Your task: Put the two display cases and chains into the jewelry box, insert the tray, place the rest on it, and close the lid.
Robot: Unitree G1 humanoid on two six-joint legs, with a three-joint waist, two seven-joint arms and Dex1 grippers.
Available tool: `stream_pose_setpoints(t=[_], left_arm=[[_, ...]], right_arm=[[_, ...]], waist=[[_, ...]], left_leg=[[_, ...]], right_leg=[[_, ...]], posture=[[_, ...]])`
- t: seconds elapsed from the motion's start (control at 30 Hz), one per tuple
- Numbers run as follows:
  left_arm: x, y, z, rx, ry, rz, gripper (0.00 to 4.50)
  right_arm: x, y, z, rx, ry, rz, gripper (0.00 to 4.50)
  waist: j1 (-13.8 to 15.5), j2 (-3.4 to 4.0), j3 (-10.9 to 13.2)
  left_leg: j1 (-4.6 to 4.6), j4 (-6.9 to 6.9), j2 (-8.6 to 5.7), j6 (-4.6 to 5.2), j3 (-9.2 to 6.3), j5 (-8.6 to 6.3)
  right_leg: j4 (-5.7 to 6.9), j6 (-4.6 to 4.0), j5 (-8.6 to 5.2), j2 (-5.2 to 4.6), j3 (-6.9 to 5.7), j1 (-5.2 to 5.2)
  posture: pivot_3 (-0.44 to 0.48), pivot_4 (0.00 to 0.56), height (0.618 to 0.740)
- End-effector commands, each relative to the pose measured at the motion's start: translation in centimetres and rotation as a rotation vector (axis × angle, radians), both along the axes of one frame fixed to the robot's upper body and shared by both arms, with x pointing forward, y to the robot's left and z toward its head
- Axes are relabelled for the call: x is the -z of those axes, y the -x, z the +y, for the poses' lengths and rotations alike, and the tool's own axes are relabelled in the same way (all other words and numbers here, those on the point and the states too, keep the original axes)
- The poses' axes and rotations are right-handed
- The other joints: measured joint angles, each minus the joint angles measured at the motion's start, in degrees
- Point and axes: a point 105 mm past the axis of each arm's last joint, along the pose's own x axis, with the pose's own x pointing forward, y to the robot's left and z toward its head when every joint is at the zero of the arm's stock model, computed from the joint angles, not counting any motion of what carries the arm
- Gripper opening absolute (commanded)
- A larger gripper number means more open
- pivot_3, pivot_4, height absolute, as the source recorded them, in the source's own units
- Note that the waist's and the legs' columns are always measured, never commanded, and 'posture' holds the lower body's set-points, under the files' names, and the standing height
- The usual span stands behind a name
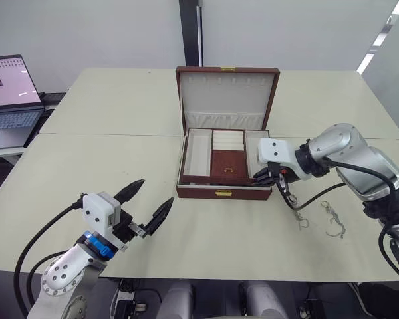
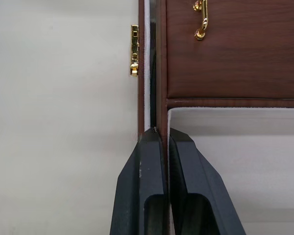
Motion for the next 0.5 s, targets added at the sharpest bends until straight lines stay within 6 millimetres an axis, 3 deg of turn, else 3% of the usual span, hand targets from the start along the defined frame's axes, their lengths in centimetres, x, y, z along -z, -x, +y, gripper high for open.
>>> stream_pose_setpoints(t=[0.03, 0.5], left_arm=[[-0.94, 0.63, -0.82, 0.020, -0.006, -0.037, 4.50], [-1.55, 0.01, -1.62, 0.032, -0.012, -0.040, 4.50]], right_arm=[[-1.33, -0.16, 0.48, -0.031, 0.001, -0.074, 0.01], [-0.77, -0.09, 0.83, -0.026, 0.014, -0.081, 0.01]], waist=[[0.00, 0.00, 0.00], [-0.01, 0.00, 0.00]], left_leg=[[0.00, 0.00, 0.00, 0.00, 0.00, 0.00], [0.00, 0.00, -0.01, 0.00, 0.01, 0.00]], right_leg=[[0.00, 0.00, 0.00, 0.00, 0.00, 0.00], [0.01, -0.01, 0.01, 0.00, 0.01, -0.01]], posture=[[0.000, 0.150, 0.740], [0.000, 0.150, 0.740]])
